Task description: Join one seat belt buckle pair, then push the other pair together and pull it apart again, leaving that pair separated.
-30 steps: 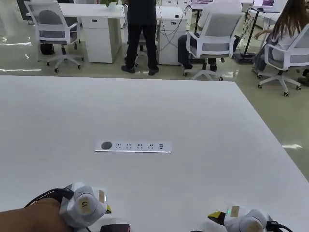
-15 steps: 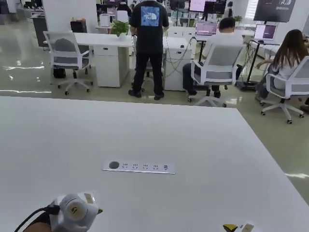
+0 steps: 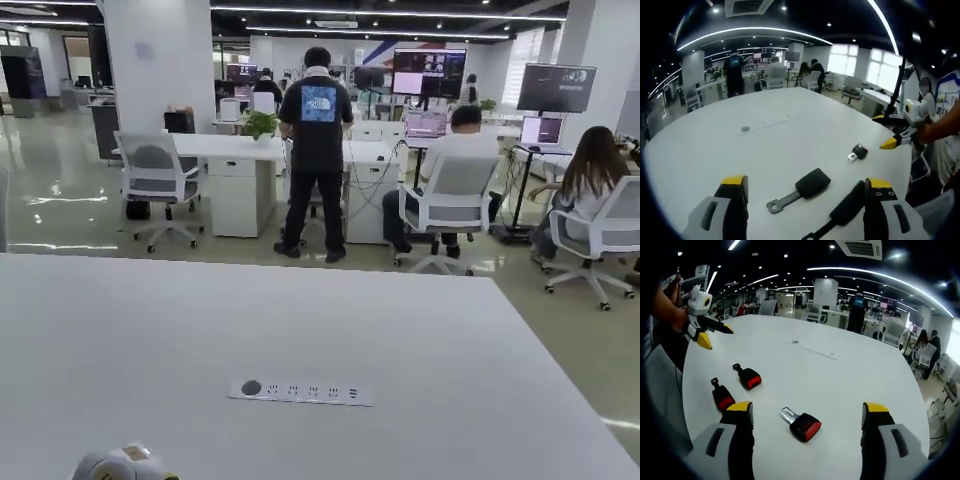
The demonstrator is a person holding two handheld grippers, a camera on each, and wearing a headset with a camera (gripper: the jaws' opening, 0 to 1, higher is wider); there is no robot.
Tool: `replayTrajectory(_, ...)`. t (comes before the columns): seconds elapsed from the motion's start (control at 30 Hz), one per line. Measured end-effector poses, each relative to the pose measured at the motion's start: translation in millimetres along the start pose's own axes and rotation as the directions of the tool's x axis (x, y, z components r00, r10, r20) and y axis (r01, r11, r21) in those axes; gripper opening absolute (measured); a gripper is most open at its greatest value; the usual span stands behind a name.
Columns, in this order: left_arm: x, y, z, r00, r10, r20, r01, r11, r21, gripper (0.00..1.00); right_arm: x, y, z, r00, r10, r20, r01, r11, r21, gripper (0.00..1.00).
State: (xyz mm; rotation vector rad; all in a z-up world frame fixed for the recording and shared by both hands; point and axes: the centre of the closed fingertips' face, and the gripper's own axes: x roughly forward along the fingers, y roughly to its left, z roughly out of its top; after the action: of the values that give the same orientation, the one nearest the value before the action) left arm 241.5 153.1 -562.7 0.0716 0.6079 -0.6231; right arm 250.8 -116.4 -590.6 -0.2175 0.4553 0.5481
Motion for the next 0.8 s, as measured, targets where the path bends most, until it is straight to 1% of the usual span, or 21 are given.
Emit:
replayTrajectory(0.03,-1.8,-0.3,1.4,0.9999,0.001,0.015,-0.001,1.000,-0.008,1.00,-1.8,1.0,0.9,1.0000,-0.007,0.004,0.007,1.000,0.008,0.91)
replayTrajectory(0.07,-7.7,-0.6,-0.8,0.9997,0.004,0.026,-0.003,1.000,-0.027,1.00,-4.4,3.4,1.6,0.9998,-0.015,0.011,0.015,1.000,0.022,0.92)
replayTrajectory(0.1,-11.4,0.1,-1.7,0.9994,0.012,0.032,-0.011,0.999,-0.031,1.00,-6.8,5.4,2.1,0.9997,-0.021,0.014,0.021,0.999,0.026,0.92)
replayTrajectory(0.13,-17.7,3.5,-3.4,0.9984,0.026,0.050,-0.024,0.999,-0.042,1.00,-10.8,8.7,2.3,0.9993,-0.033,0.018,0.032,0.999,0.032,0.92)
replayTrajectory(0.17,-21.5,4.3,-4.3,0.9978,0.029,0.059,-0.027,0.999,-0.048,1.00,-12.6,11.0,2.6,0.9991,-0.038,0.018,0.037,0.999,0.034,0.92)
replayTrajectory(0.23,-31.2,10.7,-10.6,0.9969,0.039,0.068,-0.035,0.998,-0.059,1.00,-17.7,16.5,4.4,0.9984,-0.048,0.029,0.046,0.998,0.040,0.93)
replayTrajectory(0.27,-37.8,11.1,-11.7,0.9946,0.043,0.094,-0.036,0.996,-0.078,1.00,-19.6,18.4,5.7,0.9981,-0.051,0.035,0.049,0.998,0.044,0.93)
replayTrajectory(0.3,-42.8,12.1,-14.2,0.9936,0.047,0.103,-0.038,0.995,-0.091,1.00,-22.4,21.6,7.0,0.9976,-0.056,0.041,0.054,0.997,0.046,0.93)
replayTrajectory(0.37,-54.3,13.7,-22.0,0.9932,0.065,0.097,-0.056,0.995,-0.088,1.00,-28.3,27.5,9.7,0.9970,-0.062,0.046,0.060,0.997,0.043,0.93)
replayTrajectory(0.4,-57.2,15.3,-26.2,0.9927,0.066,0.101,-0.057,0.995,-0.087,1.00,-31.9,30.9,10.4,0.9966,-0.064,0.051,0.062,0.997,0.041,0.94)
replayTrajectory(0.43,-61.6,16.4,-30.7,0.9925,0.068,0.101,-0.060,0.995,-0.082,1.00,-31.1,30.6,10.1,0.9964,-0.063,0.056,0.061,0.997,0.043,0.94)
replayTrajectory(0.47,-66.9,11.5,-30.9,0.9921,0.069,0.105,-0.061,0.995,-0.079,1.00,-32.1,32.1,9.4,0.9963,-0.064,0.057,0.062,0.997,0.043,0.94)
replayTrajectory(0.5,-71.7,10.8,-33.3,0.9913,0.069,0.112,-0.060,0.995,-0.083,1.00,-33.7,35.0,7.8,0.9963,-0.064,0.058,0.062,0.997,0.042,0.94)
replayTrajectory(0.53,-73.0,14.4,-38.1,0.9908,0.070,0.116,-0.060,0.994,-0.092,1.00,-36.4,38.8,5.5,0.9963,-0.064,0.057,0.061,0.997,0.044,0.94)
replayTrajectory(0.57,-75.3,15.4,-40.5,0.9902,0.073,0.119,-0.062,0.993,-0.096,1.00,-38.4,41.1,4.3,0.9963,-0.064,0.057,0.061,0.997,0.044,0.94)
replayTrajectory(0.6,-80.8,12.2,-41.4,0.9895,0.078,0.121,-0.067,0.993,-0.096,1.00,-41.2,44.1,2.4,0.9962,-0.064,0.058,0.062,0.997,0.044,0.94)
replayTrajectory(0.63,-83.7,11.9,-43.1,0.9888,0.081,0.125,-0.069,0.993,-0.097,1.00,-44.0,47.7,0.8,0.9962,-0.065,0.058,0.062,0.997,0.044,0.94)
replayTrajectory(0.7,-86.7,15.8,-51.1,0.9890,0.082,0.123,-0.070,0.993,-0.099,1.00,-53.5,57.1,-0.9,0.9962,-0.065,0.058,0.063,0.997,0.047,0.95)
replayTrajectory(0.73,-89.7,19.6,-56.6,0.9890,0.083,0.122,-0.071,0.992,-0.101,1.00,-59.6,62.0,-1.0,0.9955,-0.067,0.067,0.064,0.997,0.044,0.95)
replayTrajectory(0.77,-92.1,20.0,-56.7,0.9878,0.081,0.133,-0.066,0.991,-0.112,1.00,-62.6,64.0,-2.1,0.9954,-0.068,0.068,0.065,0.997,0.041,0.95)
replayTrajectory(0.8,-96.9,16.5,-54.4,0.9860,0.083,0.145,-0.066,0.991,-0.119,1.00,-64.6,65.7,-3.9,0.9955,-0.067,0.066,0.065,0.997,0.040,0.96)
